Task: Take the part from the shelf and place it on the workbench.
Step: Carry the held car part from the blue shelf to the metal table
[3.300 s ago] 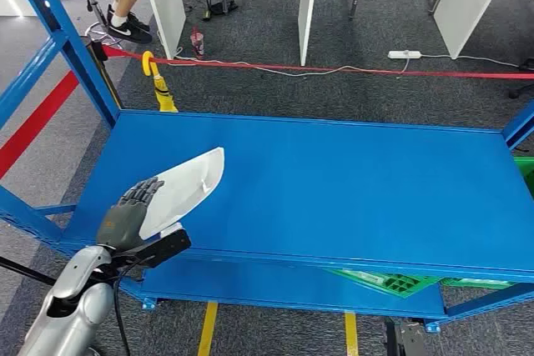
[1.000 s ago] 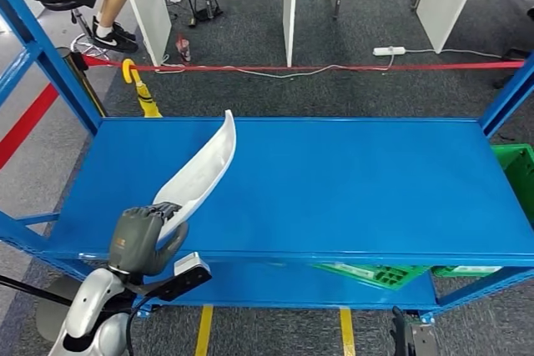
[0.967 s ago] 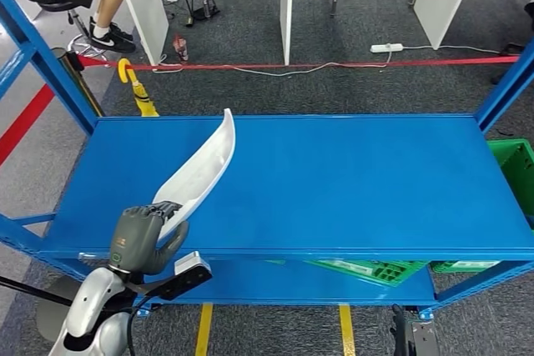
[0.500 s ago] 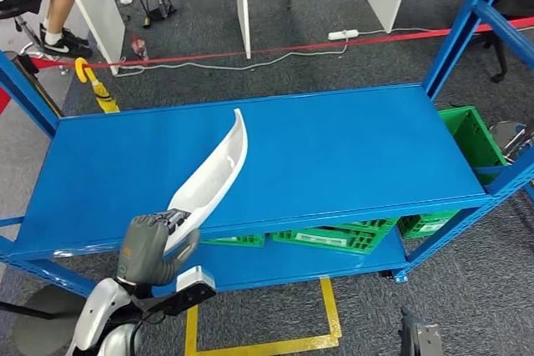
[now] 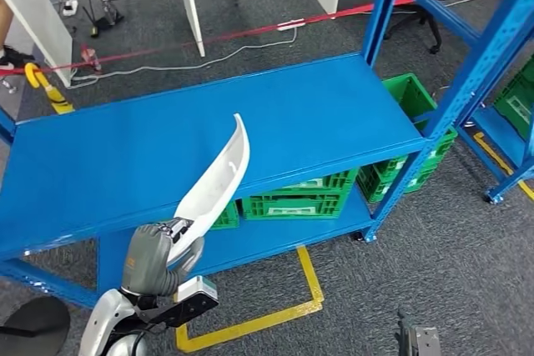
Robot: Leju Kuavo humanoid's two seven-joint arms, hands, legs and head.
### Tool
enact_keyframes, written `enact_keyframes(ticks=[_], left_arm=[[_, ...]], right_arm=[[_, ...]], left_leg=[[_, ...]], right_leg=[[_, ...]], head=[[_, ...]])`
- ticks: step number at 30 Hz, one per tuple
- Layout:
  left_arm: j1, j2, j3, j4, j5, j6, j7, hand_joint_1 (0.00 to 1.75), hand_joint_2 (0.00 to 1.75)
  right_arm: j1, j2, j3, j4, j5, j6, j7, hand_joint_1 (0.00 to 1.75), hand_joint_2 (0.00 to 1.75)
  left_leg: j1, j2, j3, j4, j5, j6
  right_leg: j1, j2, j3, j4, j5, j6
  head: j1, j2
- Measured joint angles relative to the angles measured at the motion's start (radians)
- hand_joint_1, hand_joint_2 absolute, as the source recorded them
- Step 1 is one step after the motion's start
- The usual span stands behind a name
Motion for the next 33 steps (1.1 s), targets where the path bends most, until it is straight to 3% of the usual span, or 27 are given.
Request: enact_keyframes(ticks=[2, 3, 5, 7, 8, 9, 11, 13, 14, 15, 17, 18, 19, 20, 22, 23, 24, 25, 26, 27, 28, 29, 30, 32, 33], left_arm=[[0.000, -0.001, -0.001, 0.000, 0.000, 0.003, -0.002, 1.75, 1.75], [0.001, -0.001, -0.002, 0.000, 0.000, 0.004, -0.002, 1.75, 1.75], [0.003, 0.000, -0.002, -0.001, 0.000, 0.006, -0.003, 1.75, 1.75], [0.004, 0.000, -0.002, -0.001, 0.000, 0.008, -0.004, 1.75, 1.75], [0.004, 0.000, -0.002, -0.001, 0.001, 0.009, -0.004, 1.75, 1.75], [0.004, 0.000, -0.002, -0.001, 0.002, 0.010, -0.004, 1.75, 1.75], [0.002, 0.000, -0.002, -0.001, 0.006, 0.014, -0.006, 1.75, 1.75], [0.000, -0.001, -0.002, -0.001, 0.017, 0.024, -0.017, 1.75, 1.75], [-0.001, -0.002, -0.002, -0.001, 0.025, 0.031, -0.025, 1.75, 1.75], [-0.002, -0.002, -0.002, -0.001, 0.033, 0.036, -0.033, 1.75, 1.75], [-0.003, -0.004, -0.003, -0.001, 0.045, 0.042, -0.043, 1.75, 1.75], [-0.005, -0.006, -0.003, -0.001, 0.049, 0.043, -0.045, 1.75, 1.75], [-0.006, -0.008, -0.004, -0.001, 0.052, 0.044, -0.048, 1.75, 1.75], [-0.006, -0.010, -0.005, -0.001, 0.055, 0.044, -0.051, 1.75, 1.75], [-0.004, -0.012, -0.005, 0.000, 0.060, 0.045, -0.057, 1.75, 1.75], [-0.003, -0.012, -0.006, 0.000, 0.061, 0.045, -0.059, 1.75, 1.75], [-0.002, -0.013, -0.006, 0.001, 0.063, 0.044, -0.060, 1.75, 1.75], [-0.002, -0.013, -0.007, 0.002, 0.066, 0.044, -0.061, 1.75, 1.75], [-0.002, -0.013, -0.008, 0.003, 0.071, 0.042, -0.062, 1.75, 1.75], [-0.003, -0.014, -0.008, 0.004, 0.080, 0.037, -0.066, 1.75, 1.75], [-0.004, -0.016, -0.010, 0.005, 0.093, 0.030, -0.073, 1.75, 1.75], [-0.006, -0.018, -0.012, 0.005, 0.108, 0.021, -0.081, 1.75, 1.75], [-0.008, -0.019, -0.015, 0.006, 0.123, 0.012, -0.089, 1.75, 1.75], [-0.013, -0.021, -0.023, 0.008, 0.143, 0.002, -0.100, 1.75, 1.75], [-0.014, -0.021, -0.025, 0.009, 0.149, 0.000, -0.103, 1.75, 1.75]], right_arm=[[0.004, 0.000, 0.001, -0.001, -0.001, 0.000, 0.000, 0.00, 0.00], [0.005, 0.000, 0.002, -0.001, -0.002, 0.000, 0.000, 0.00, 0.00], [0.002, 0.000, 0.003, -0.001, -0.004, 0.000, 0.000, 0.00, 0.00], [-0.001, 0.000, 0.006, -0.001, -0.006, 0.000, 0.000, 0.00, 0.00], [-0.001, 0.000, 0.006, -0.001, -0.008, 0.000, 0.000, 0.00, 0.00], [0.000, 0.000, 0.007, -0.001, -0.010, 0.000, 0.000, 0.00, 0.00], [0.002, 0.000, 0.007, -0.002, -0.016, 0.000, 0.000, 0.00, 0.00], [0.002, 0.000, 0.008, -0.005, -0.025, 0.000, 0.000, 0.00, 0.00], [0.002, 0.000, 0.010, -0.008, -0.030, 0.000, 0.000, 0.00, 0.00], [0.004, 0.000, 0.011, -0.010, -0.035, 0.001, 0.000, 0.00, 0.00], [0.012, -0.002, 0.012, -0.013, -0.042, 0.002, 0.000, 0.00, 0.00], [0.016, -0.002, 0.012, -0.013, -0.045, 0.002, 0.000, 0.00, 0.00], [0.020, -0.003, 0.012, -0.013, -0.047, 0.003, 0.000, 0.00, 0.00], [0.022, -0.004, 0.012, -0.013, -0.049, 0.003, 0.000, 0.00, 0.00], [0.020, -0.004, 0.013, -0.014, -0.053, 0.005, 0.000, 0.00, 0.00], [0.019, -0.004, 0.013, -0.014, -0.056, 0.005, 0.000, 0.00, 0.00], [0.019, -0.004, 0.013, -0.014, -0.058, 0.006, 0.000, 0.00, 0.00], [0.020, -0.005, 0.012, -0.014, -0.060, 0.006, 0.000, 0.00, 0.00], [0.021, -0.006, 0.012, -0.014, -0.062, 0.007, 0.000, 0.00, 0.00], [0.020, -0.007, 0.012, -0.014, -0.064, 0.008, 0.000, 0.00, 0.00], [0.018, -0.008, 0.013, -0.016, -0.066, 0.009, 0.000, 0.00, 0.00], [0.015, -0.009, 0.013, -0.017, -0.070, 0.013, 0.000, 0.00, 0.00], [0.012, -0.009, 0.013, -0.019, -0.074, 0.018, 0.000, 0.00, 0.00], [0.014, -0.011, 0.014, -0.022, -0.083, 0.028, 0.000, 0.00, 0.00], [0.017, -0.012, 0.013, -0.022, -0.086, 0.032, 0.000, 0.00, 0.00]], left_leg=[[0.001, 0.009, 0.001, 0.003, 0.002, -0.008], [0.003, -0.005, -0.004, 0.012, -0.015, -0.015], [0.007, -0.058, -0.028, 0.085, -0.100, -0.027], [0.007, -0.095, -0.059, 0.213, -0.197, -0.028], [0.007, -0.101, -0.065, 0.260, -0.217, -0.026], [0.006, -0.104, -0.057, 0.279, -0.216, -0.021], [0.002, -0.118, 0.009, 0.211, -0.171, -0.004], [-0.002, -0.157, 0.105, 0.070, -0.148, 0.016], [-0.004, -0.173, 0.137, 0.019, -0.146, 0.021], [-0.005, -0.180, 0.152, -0.010, -0.149, 0.022], [-0.005, -0.164, 0.146, -0.023, -0.132, 0.023], [-0.003, -0.154, 0.139, -0.028, -0.119, 0.028], [0.000, -0.142, 0.131, -0.033, -0.106, 0.034], [0.003, -0.130, 0.119, -0.038, -0.093, 0.038], [0.002, -0.104, 0.094, -0.038, -0.072, 0.040], [0.001, -0.089, 0.080, -0.037, -0.062, 0.038], [0.001, -0.075, 0.066, -0.037, -0.052, 0.036], [0.002, -0.061, 0.054, -0.036, -0.043, 0.033], [0.002, -0.048, 0.043, -0.034, -0.035, 0.029], [0.002, -0.036, 0.034, -0.031, -0.029, 0.024], [0.000, -0.025, 0.027, -0.027, -0.024, 0.019], [-0.002, -0.014, 0.023, -0.023, -0.020, 0.013], [-0.003, -0.004, 0.021, -0.019, -0.017, 0.008], [-0.003, 0.015, 0.022, -0.017, -0.012, -0.001], [-0.001, 0.007, 0.021, -0.013, -0.018, -0.008]], right_leg=[[-0.001, 0.018, -0.018, -0.002, 0.007, -0.027], [-0.002, 0.026, -0.025, -0.002, 0.015, -0.037], [-0.004, 0.045, -0.047, -0.002, 0.040, -0.051], [-0.003, 0.069, -0.078, -0.002, 0.068, -0.057], [-0.002, 0.082, -0.094, -0.001, 0.080, -0.058], [0.000, 0.095, -0.110, -0.001, 0.093, -0.058], [0.003, 0.121, -0.138, -0.001, 0.117, -0.056], [0.004, 0.146, -0.162, -0.001, 0.142, -0.051], [0.003, 0.157, -0.168, -0.004, 0.155, -0.046], [0.001, 0.166, -0.172, -0.008, 0.167, -0.040], [-0.002, 0.183, -0.175, -0.024, 0.192, -0.026], [0.000, 0.176, -0.182, -0.025, 0.188, -0.020], [0.002, 0.157, -0.193, -0.010, 0.164, -0.016], [0.004, 0.129, -0.208, 0.027, 0.121, -0.012], [0.004, 0.079, -0.240, 0.155, 0.019, -0.003], [0.001, 0.069, -0.248, 0.220, -0.006, 0.003], [-0.002, 0.065, -0.244, 0.263, -0.006, 0.007], [-0.004, 0.061, -0.224, 0.273, 0.014, 0.012], [-0.007, 0.054, -0.184, 0.245, 0.040, 0.016], [-0.009, 0.036, -0.127, 0.183, 0.051, 0.019], [-0.007, 0.017, -0.062, 0.102, 0.042, 0.020], [-0.006, 0.001, -0.013, 0.034, 0.026, 0.015], [-0.003, -0.007, 0.015, -0.014, 0.006, 0.007], [0.001, 0.007, 0.014, -0.033, -0.003, -0.019], [0.001, 0.016, 0.009, -0.033, 0.001, -0.029]], head=[[-0.006, 0.000], [-0.006, 0.000], [-0.006, 0.000], [-0.007, 0.000], [-0.007, 0.000], [-0.007, 0.000], [-0.007, 0.000], [-0.006, 0.000], [-0.006, 0.000], [-0.007, 0.000], [-0.010, 0.000], [-0.010, 0.000], [-0.006, 0.000], [-0.002, 0.000], [0.005, 0.000], [0.005, 0.000], [0.005, 0.000], [0.005, 0.000], [0.005, 0.000], [0.005, 0.000], [0.006, 0.000], [0.004, 0.000], [0.003, 0.000], [0.000, 0.000], [-0.001, 0.000]])
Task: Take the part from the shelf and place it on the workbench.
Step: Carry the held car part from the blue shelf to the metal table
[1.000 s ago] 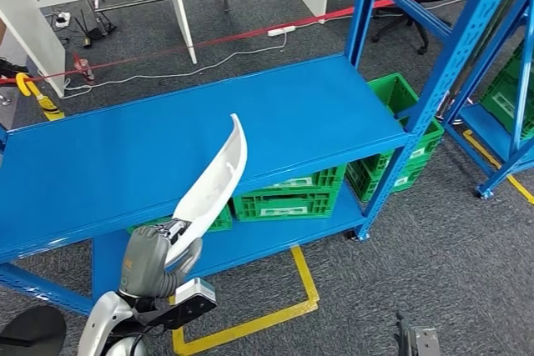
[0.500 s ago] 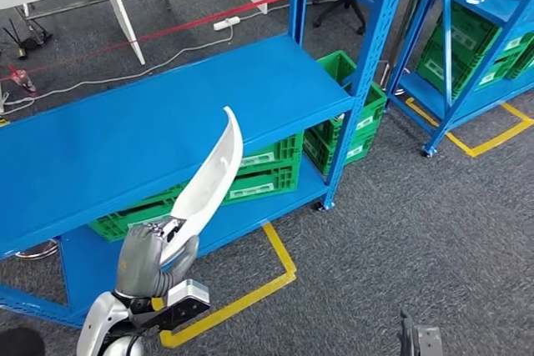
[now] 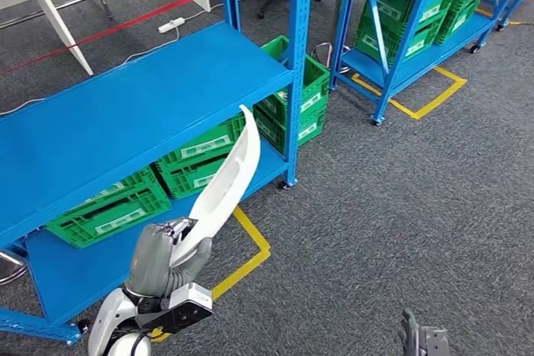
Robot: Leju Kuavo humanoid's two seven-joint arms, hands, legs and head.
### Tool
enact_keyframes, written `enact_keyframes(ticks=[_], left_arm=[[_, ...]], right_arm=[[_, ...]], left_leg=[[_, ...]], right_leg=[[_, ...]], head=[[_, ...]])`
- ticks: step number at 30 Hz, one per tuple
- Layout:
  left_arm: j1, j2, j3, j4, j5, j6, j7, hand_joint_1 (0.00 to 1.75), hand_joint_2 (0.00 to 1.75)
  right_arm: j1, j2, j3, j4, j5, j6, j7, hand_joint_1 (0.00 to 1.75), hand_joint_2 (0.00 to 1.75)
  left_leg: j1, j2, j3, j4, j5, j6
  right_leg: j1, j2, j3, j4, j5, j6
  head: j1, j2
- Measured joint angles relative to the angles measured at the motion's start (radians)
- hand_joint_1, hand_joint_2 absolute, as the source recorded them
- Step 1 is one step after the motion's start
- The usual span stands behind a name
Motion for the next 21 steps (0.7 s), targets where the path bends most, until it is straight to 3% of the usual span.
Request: enact_keyframes(ticks=[1, 3, 5, 6, 7, 8, 10, 11, 13, 14, 15, 17, 19, 21], left_arm=[[-0.001, -0.001, -0.001, 0.001, 0.003, -0.001, -0.002, 1.75, 1.75], [0.000, -0.001, -0.002, 0.003, 0.006, -0.001, -0.004, 1.75, 1.75], [0.000, 0.000, -0.002, 0.006, 0.008, -0.001, -0.005, 1.75, 1.75], [0.000, 0.000, -0.002, 0.008, 0.008, -0.001, -0.005, 1.75, 1.75], [0.000, 0.000, -0.002, 0.009, 0.008, -0.001, -0.005, 1.75, 1.75], [0.000, 0.000, -0.002, 0.010, 0.008, -0.001, -0.005, 1.75, 1.75], [-0.001, -0.001, -0.002, 0.011, 0.011, -0.003, -0.009, 1.75, 1.75], [-0.002, -0.002, -0.002, 0.011, 0.016, -0.008, -0.013, 1.75, 1.75], [-0.006, -0.005, -0.004, 0.012, 0.033, -0.024, -0.023, 1.75, 1.75], [-0.009, -0.006, -0.006, 0.012, 0.041, -0.033, -0.029, 1.75, 1.75], [-0.014, -0.008, -0.009, 0.013, 0.047, -0.040, -0.035, 1.75, 1.75], [-0.025, -0.011, -0.017, 0.016, 0.055, -0.050, -0.043, 1.75, 1.75], [-0.032, -0.012, -0.025, 0.023, 0.057, -0.052, -0.046, 1.75, 1.75], [-0.034, -0.013, -0.031, 0.034, 0.057, -0.051, -0.046, 1.75, 1.75]], right_arm=[[0.002, -0.001, -0.001, 0.000, -0.002, 0.002, 0.000, 0.00, 0.00], [0.000, -0.002, -0.002, -0.001, -0.003, 0.004, 0.000, 0.00, 0.00], [-0.001, -0.003, -0.003, -0.002, -0.004, 0.005, 0.000, 0.00, 0.00], [0.000, -0.003, -0.003, -0.002, -0.004, 0.006, 0.000, 0.00, 0.00], [0.001, -0.003, -0.003, -0.002, -0.004, 0.006, 0.000, 0.00, 0.00], [0.002, -0.003, -0.003, -0.002, -0.005, 0.006, 0.000, 0.00, 0.00], [0.002, -0.003, -0.003, -0.002, -0.007, 0.005, 0.000, 0.00, 0.00], [0.001, -0.003, -0.003, -0.002, -0.007, 0.004, 0.000, 0.00, 0.00], [0.002, -0.004, -0.003, -0.003, -0.008, 0.001, 0.000, 0.00, 0.00], [0.005, -0.005, -0.003, -0.003, -0.010, 0.000, 0.000, 0.00, 0.00], [0.010, -0.007, -0.003, -0.003, -0.012, -0.001, 0.000, 0.00, 0.00], [0.016, -0.011, -0.003, -0.004, -0.016, -0.002, 0.000, 0.00, 0.00], [0.016, -0.013, -0.004, -0.004, -0.019, -0.002, 0.000, 0.00, 0.00], [0.019, -0.014, -0.007, -0.005, -0.022, -0.004, 0.000, 0.00, 0.00]], left_leg=[[0.003, -0.022, -0.007, 0.018, -0.019, -0.008], [0.007, -0.083, -0.045, 0.116, -0.093, -0.021], [0.009, -0.107, -0.095, 0.249, -0.160, -0.023], [0.009, -0.110, -0.105, 0.285, -0.167, -0.021], [0.008, -0.112, -0.098, 0.282, -0.153, -0.018], [0.008, -0.116, -0.073, 0.242, -0.124, -0.013], [0.008, -0.148, 0.005, 0.103, -0.063, 0.000], [0.009, -0.167, 0.037, 0.045, -0.047, 0.005], [0.008, -0.184, 0.061, -0.008, -0.043, 0.011], [0.008, -0.176, 0.059, -0.013, -0.041, 0.012], [0.009, -0.165, 0.058, -0.017, -0.039, 0.015], [0.012, -0.144, 0.058, -0.025, -0.033, 0.024], [0.012, -0.120, 0.056, -0.026, -0.032, 0.029], [0.011, -0.093, 0.055, -0.025, -0.032, 0.029]], right_leg=[[-0.001, 0.010, -0.003, 0.000, 0.006, -0.009], [-0.003, 0.030, -0.013, 0.000, 0.023, -0.022], [-0.002, 0.055, -0.026, 0.001, 0.036, -0.027], [-0.001, 0.069, -0.032, 0.001, 0.040, -0.027], [0.000, 0.083, -0.036, 0.001, 0.044, -0.027], [0.000, 0.097, -0.039, 0.001, 0.047, -0.025], [0.000, 0.124, -0.044, 0.002, 0.051, -0.021], [-0.001, 0.136, -0.047, 0.002, 0.054, -0.016], [-0.004, 0.157, -0.057, 0.002, 0.062, -0.004], [-0.006, 0.166, -0.062, 0.000, 0.066, 0.003], [-0.006, 0.165, -0.068, 0.002, 0.067, 0.009], [-0.003, 0.120, -0.098, 0.048, 0.037, 0.018], [-0.001, 0.065, -0.160, 0.176, -0.029, 0.026], [-0.002, 0.051, -0.211, 0.287, -0.068, 0.032]], head=[[-0.001, 0.000], [-0.002, 0.000], [-0.002, 0.000], [-0.002, 0.000], [-0.002, 0.000], [-0.002, 0.000], [-0.002, 0.000], [-0.002, 0.000], [-0.001, 0.000], [-0.001, 0.000], [-0.001, 0.000], [0.004, 0.000], [0.010, 0.000], [0.009, 0.000]])
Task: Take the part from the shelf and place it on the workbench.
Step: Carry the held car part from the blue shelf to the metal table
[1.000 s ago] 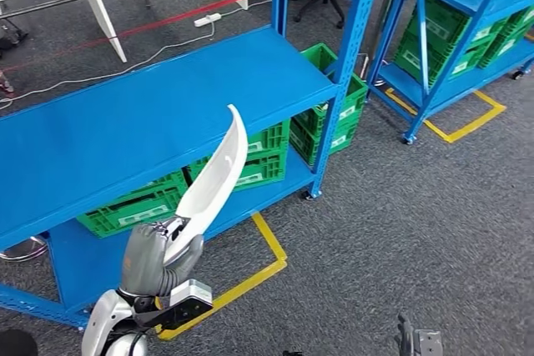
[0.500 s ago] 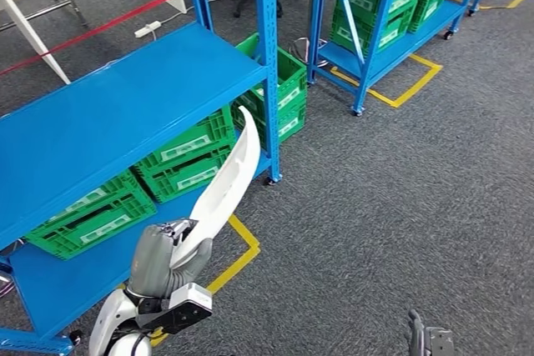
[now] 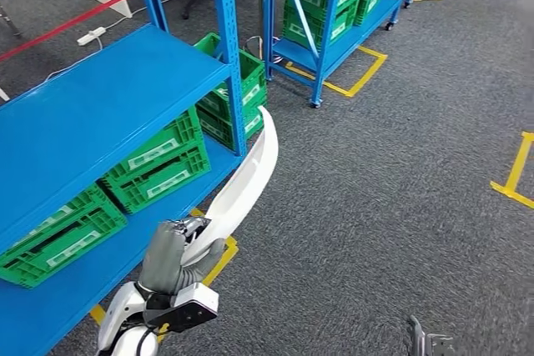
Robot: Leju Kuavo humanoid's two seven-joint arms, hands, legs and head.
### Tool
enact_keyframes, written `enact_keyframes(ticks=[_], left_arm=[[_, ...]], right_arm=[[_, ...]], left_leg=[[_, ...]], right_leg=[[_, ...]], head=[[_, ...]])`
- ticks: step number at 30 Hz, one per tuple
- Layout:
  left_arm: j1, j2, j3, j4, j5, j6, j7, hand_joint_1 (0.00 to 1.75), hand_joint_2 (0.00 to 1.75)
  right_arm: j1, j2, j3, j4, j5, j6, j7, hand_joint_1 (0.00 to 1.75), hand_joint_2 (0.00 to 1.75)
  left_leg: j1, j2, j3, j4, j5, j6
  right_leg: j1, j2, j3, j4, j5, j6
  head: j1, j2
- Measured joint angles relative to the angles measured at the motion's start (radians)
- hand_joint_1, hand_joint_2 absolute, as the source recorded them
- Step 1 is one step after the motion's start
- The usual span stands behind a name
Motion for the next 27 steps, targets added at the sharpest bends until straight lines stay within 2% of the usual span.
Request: enact_keyframes(ticks=[1, 2, 4, 5, 6, 7, 9, 11, 13, 14, 15, 16, 17, 18, 20, 21, 22, 24, 25, 26, 27], left_arm=[[-0.002, 0.000, -0.003, 0.006, 0.002, 0.001, 0.001, 1.75, 1.75], [-0.005, 0.000, -0.007, 0.011, 0.006, 0.004, 0.002, 1.75, 1.75], [-0.011, -0.001, -0.011, 0.019, 0.022, 0.015, 0.002, 1.75, 1.75], [-0.013, -0.001, -0.013, 0.022, 0.035, 0.023, -0.002, 1.75, 1.75], [-0.016, -0.001, -0.014, 0.025, 0.050, 0.033, -0.010, 1.75, 1.75], [-0.018, 0.000, -0.015, 0.027, 0.065, 0.042, -0.020, 1.75, 1.75], [-0.022, -0.001, -0.018, 0.032, 0.086, 0.054, -0.036, 1.75, 1.75], [-0.026, -0.001, -0.019, 0.036, 0.095, 0.058, -0.041, 1.75, 1.75], [-0.027, 0.000, -0.019, 0.040, 0.095, 0.055, -0.040, 1.75, 1.75], [-0.027, 0.001, -0.020, 0.042, 0.095, 0.051, -0.038, 1.75, 1.75], [-0.027, 0.001, -0.020, 0.045, 0.094, 0.045, -0.036, 1.75, 1.75], [-0.028, 0.001, -0.020, 0.049, 0.093, 0.038, -0.033, 1.75, 1.75], [-0.030, 0.001, -0.021, 0.052, 0.093, 0.029, -0.031, 1.75, 1.75], [-0.033, 0.001, -0.022, 0.056, 0.093, 0.021, -0.029, 1.75, 1.75], [-0.040, 0.001, -0.026, 0.062, 0.093, 0.010, -0.028, 1.75, 1.75], [-0.043, 0.000, -0.027, 0.065, 0.093, 0.007, -0.028, 1.75, 1.75], [-0.045, 0.000, -0.028, 0.067, 0.093, 0.004, -0.028, 1.75, 1.75], [-0.049, 0.000, -0.032, 0.073, 0.095, -0.003, -0.027, 1.75, 1.75], [-0.053, -0.001, -0.034, 0.077, 0.096, -0.009, -0.027, 1.75, 1.75], [-0.056, -0.002, -0.037, 0.080, 0.097, -0.013, -0.026, 1.75, 1.75], [-0.059, -0.003, -0.039, 0.083, 0.099, -0.017, -0.026, 1.75, 1.75]], right_arm=[[0.004, 0.000, -0.002, -0.001, -0.001, -0.002, 0.000, 0.00, 0.00], [0.009, 0.000, -0.004, -0.002, -0.002, -0.004, 0.000, 0.00, 0.00], [0.016, 0.000, -0.011, -0.007, -0.002, -0.008, 0.000, 0.00, 0.00], [0.018, 0.000, -0.015, -0.009, -0.002, -0.009, 0.000, 0.00, 0.00], [0.019, 0.000, -0.019, -0.011, -0.001, -0.009, 0.000, 0.00, 0.00], [0.022, 0.000, -0.023, -0.012, 0.001, -0.009, 0.000, 0.00, 0.00], [0.032, 0.000, -0.031, -0.013, 0.004, -0.009, 0.000, 0.00, 0.00], [0.039, 0.001, -0.039, -0.014, 0.005, -0.009, 0.000, 0.00, 0.00], [0.039, 0.001, -0.045, -0.016, 0.006, -0.009, 0.000, 0.00, 0.00], [0.039, 0.001, -0.048, -0.018, 0.006, -0.008, 0.000, 0.00, 0.00], [0.041, 0.002, -0.052, -0.020, 0.006, -0.007, 0.000, 0.00, 0.00], [0.044, 0.002, -0.056, -0.021, 0.006, -0.006, 0.000, 0.00, 0.00], [0.048, 0.004, -0.062, -0.022, 0.006, -0.006, 0.000, 0.00, 0.00], [0.051, 0.006, -0.067, -0.024, 0.007, -0.005, 0.000, 0.00, 0.00], [0.054, 0.011, -0.077, -0.029, 0.008, -0.004, 0.000, 0.00, 0.00], [0.054, 0.012, -0.081, -0.032, 0.009, -0.004, 0.000, 0.00, 0.00], [0.054, 0.013, -0.086, -0.035, 0.010, -0.004, 0.000, 0.00, 0.00], [0.059, 0.014, -0.098, -0.038, 0.014, -0.003, 0.000, 0.00, 0.00], [0.063, 0.016, -0.105, -0.039, 0.018, -0.003, 0.000, 0.00, 0.00], [0.066, 0.019, -0.113, -0.039, 0.021, -0.002, 0.000, 0.00, 0.00], [0.067, 0.022, -0.119, -0.039, 0.024, -0.001, 0.000, 0.00, 0.00]], left_leg=[[0.000, 0.012, 0.000, 0.000, 0.000, 0.000], [0.000, 0.023, 0.000, 0.001, -0.001, -0.001], [-0.002, 0.043, 0.001, 0.006, -0.004, -0.006], [-0.005, 0.051, 0.000, 0.010, -0.006, -0.011], [-0.009, 0.058, -0.001, 0.014, -0.007, -0.016], [-0.012, 0.065, -0.003, 0.016, -0.007, -0.021], [-0.010, 0.072, -0.004, 0.019, -0.009, -0.029], [-0.006, 0.040, -0.017, 0.054, -0.041, -0.040], [-0.003, -0.003, -0.068, 0.170, -0.112, -0.047], [-0.003, -0.012, -0.100, 0.242, -0.145, -0.047], [-0.003, -0.015, -0.124, 0.296, -0.163, -0.047], [-0.003, -0.016, -0.132, 0.316, -0.161, -0.045], [-0.002, -0.018, -0.123, 0.300, -0.142, -0.043], [-0.002, -0.026, -0.093, 0.245, -0.108, -0.040], [0.004, -0.075, -0.022, 0.105, -0.052, -0.033], [0.006, -0.097, 0.003, 0.054, -0.038, -0.031], [0.007, -0.112, 0.011, 0.032, -0.037, -0.030], [0.005, -0.099, 0.009, 0.028, -0.034, -0.023], [0.005, -0.088, 0.009, 0.025, -0.031, -0.017], [0.005, -0.075, 0.009, 0.023, -0.027, -0.010], [0.005, -0.061, 0.009, 0.020, -0.025, -0.005]], right_leg=[[0.000, -0.002, 0.001, 0.004, 0.008, 0.002], [-0.001, -0.006, 0.023, -0.033, 0.033, 0.003], [0.001, -0.037, 0.103, -0.177, 0.092, 0.003], [0.002, -0.050, 0.135, -0.235, 0.112, -0.001], [0.003, -0.058, 0.153, -0.269, 0.121, -0.007], [0.004, -0.057, 0.155, -0.277, 0.121, -0.014], [0.002, -0.037, 0.149, -0.275, 0.126, -0.029], [-0.001, -0.019, 0.144, -0.276, 0.132, -0.042], [-0.003, 0.002, 0.136, -0.277, 0.138, -0.051], [-0.003, 0.013, 0.131, -0.277, 0.140, -0.053], [-0.002, 0.025, 0.127, -0.276, 0.143, -0.054], [-0.002, 0.038, 0.124, -0.276, 0.146, -0.053], [-0.002, 0.049, 0.122, -0.276, 0.148, -0.051], [-0.003, 0.062, 0.120, -0.276, 0.151, -0.048], [-0.003, 0.087, 0.115, -0.274, 0.158, -0.040], [-0.004, 0.100, 0.109, -0.273, 0.162, -0.034], [-0.005, 0.110, 0.103, -0.274, 0.167, -0.027], [-0.010, 0.128, 0.092, -0.279, 0.176, -0.013], [-0.009, 0.117, 0.086, -0.274, 0.174, -0.008], [-0.008, 0.092, 0.074, -0.255, 0.162, -0.004], [-0.006, 0.060, 0.054, -0.213, 0.136, -0.001]], head=[[0.000, 0.000], [0.000, 0.000], [0.001, 0.000], [0.000, 0.000], [-0.001, 0.000], [-0.002, 0.000], [-0.003, 0.000], [-0.003, 0.000], [-0.004, 0.000], [-0.004, 0.000], [-0.004, 0.000], [-0.004, 0.000], [-0.004, 0.000], [-0.004, 0.000], [-0.003, 0.000], [-0.003, 0.000], [-0.003, 0.000], [-0.003, 0.000], [-0.001, 0.000], [0.003, 0.000], [0.007, 0.000]])
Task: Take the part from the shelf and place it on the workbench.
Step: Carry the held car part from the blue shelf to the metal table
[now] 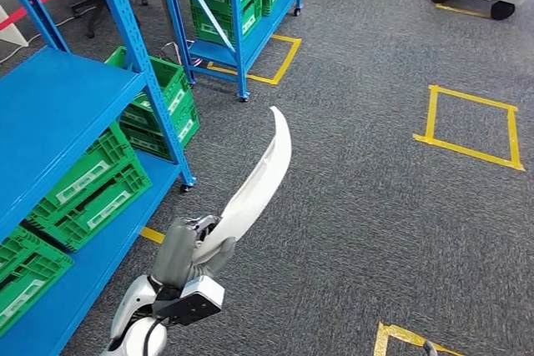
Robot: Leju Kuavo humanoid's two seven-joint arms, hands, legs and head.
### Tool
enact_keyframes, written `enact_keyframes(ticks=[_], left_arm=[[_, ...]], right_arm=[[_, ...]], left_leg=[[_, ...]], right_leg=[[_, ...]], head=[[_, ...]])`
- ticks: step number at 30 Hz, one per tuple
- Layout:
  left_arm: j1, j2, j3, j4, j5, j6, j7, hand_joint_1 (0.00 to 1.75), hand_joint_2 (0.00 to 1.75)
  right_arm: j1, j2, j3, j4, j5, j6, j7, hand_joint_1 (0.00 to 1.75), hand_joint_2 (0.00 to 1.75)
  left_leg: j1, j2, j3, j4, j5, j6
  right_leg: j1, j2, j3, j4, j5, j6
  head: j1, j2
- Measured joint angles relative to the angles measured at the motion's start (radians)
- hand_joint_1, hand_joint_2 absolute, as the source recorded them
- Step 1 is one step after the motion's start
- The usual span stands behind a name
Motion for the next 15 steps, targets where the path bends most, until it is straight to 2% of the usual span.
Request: enact_keyframes(ticks=[1, 2, 3, 4, 5, 6, 8, 9, 10, 12, 13, 15], left_arm=[[-0.002, 0.000, -0.001, 0.003, 0.002, -0.002, 0.000, 1.75, 1.75], [-0.002, 0.000, -0.002, 0.007, 0.004, -0.004, 0.000, 1.75, 1.75], [-0.002, 0.000, -0.003, 0.011, 0.006, -0.006, 0.000, 1.75, 1.75], [-0.002, 0.000, -0.003, 0.015, 0.011, -0.009, 0.000, 1.75, 1.75], [-0.003, 0.000, -0.004, 0.018, 0.016, -0.013, -0.002, 1.75, 1.75], [-0.005, -0.001, -0.004, 0.022, 0.023, -0.017, -0.003, 1.75, 1.75], [-0.011, -0.004, -0.004, 0.027, 0.037, -0.021, -0.010, 1.75, 1.75], [-0.014, -0.006, -0.004, 0.030, 0.043, -0.023, -0.013, 1.75, 1.75], [-0.017, -0.007, -0.005, 0.032, 0.050, -0.026, -0.017, 1.75, 1.75], [-0.022, -0.010, -0.006, 0.035, 0.057, -0.031, -0.023, 1.75, 1.75], [-0.024, -0.012, -0.006, 0.037, 0.060, -0.033, -0.025, 1.75, 1.75], [-0.028, -0.014, -0.006, 0.039, 0.062, -0.033, -0.027, 1.75, 1.75]], right_arm=[[-0.001, 0.003, -0.005, 0.000, 0.002, 0.001, 0.000, 0.00, 0.00], [-0.003, 0.004, -0.009, 0.000, 0.004, 0.002, 0.000, 0.00, 0.00], [-0.004, 0.005, -0.014, -0.001, 0.007, 0.002, 0.000, 0.00, 0.00], [-0.002, 0.007, -0.020, -0.003, 0.011, 0.004, 0.000, 0.00, 0.00], [0.000, 0.008, -0.027, -0.005, 0.016, 0.005, 0.000, 0.00, 0.00], [0.003, 0.010, -0.035, -0.008, 0.021, 0.007, 0.000, 0.00, 0.00], [0.004, 0.014, -0.052, -0.015, 0.036, 0.012, 0.000, 0.00, 0.00], [0.003, 0.017, -0.062, -0.019, 0.045, 0.015, 0.000, 0.00, 0.00], [0.001, 0.021, -0.073, -0.023, 0.055, 0.017, 0.000, 0.00, 0.00], [0.002, 0.029, -0.096, -0.030, 0.068, 0.022, 0.000, 0.00, 0.00], [0.003, 0.034, -0.106, -0.032, 0.072, 0.024, 0.000, 0.00, 0.00], [0.003, 0.041, -0.121, -0.038, 0.077, 0.025, 0.000, 0.00, 0.00]], left_leg=[[-0.002, 0.014, -0.001, 0.000, 0.001, 0.003], [-0.005, 0.029, -0.002, 0.000, 0.001, 0.006], [-0.007, 0.045, -0.002, 0.000, 0.001, 0.007], [-0.008, 0.059, -0.003, 0.000, 0.001, 0.007], [-0.009, 0.073, -0.003, 0.001, 0.001, 0.007], [-0.009, 0.084, -0.002, 0.001, 0.000, 0.006], [-0.013, 0.105, 0.001, 0.002, -0.003, 0.001], [-0.015, 0.113, 0.002, 0.003, -0.005, -0.003], [-0.018, 0.121, 0.003, 0.004, -0.005, -0.008], [-0.018, 0.135, 0.004, 0.003, -0.005, -0.017], [-0.016, 0.132, 0.003, 0.006, -0.009, -0.023], [-0.013, 0.097, -0.017, 0.054, -0.047, -0.035]], right_leg=[[0.002, -0.034, -0.027, 0.062, -0.035, 0.002], [0.002, -0.052, -0.058, 0.134, -0.071, 0.005], [0.002, -0.059, -0.083, 0.195, -0.097, 0.006], [0.002, -0.062, -0.092, 0.226, -0.105, 0.007], [0.002, -0.063, -0.079, 0.216, -0.095, 0.007], [0.003, -0.068, -0.047, 0.167, -0.071, 0.005], [0.006, -0.103, 0.043, 0.021, -0.022, -0.001], [0.009, -0.115, 0.073, -0.030, -0.009, -0.007], [0.011, -0.123, 0.089, -0.057, -0.004, -0.014], [0.014, -0.105, 0.086, -0.061, 0.000, -0.028], [0.013, -0.096, 0.084, -0.063, 0.003, -0.034], [0.007, -0.078, 0.081, -0.067, 0.009, -0.045]], head=[[0.004, 0.000], [0.006, 0.000], [0.005, 0.000], [0.006, 0.000], [0.006, 0.000], [0.006, 0.000], [0.006, 0.000], [0.005, 0.000], [0.004, 0.000], [0.004, 0.000], [0.004, 0.000], [0.002, 0.000]])
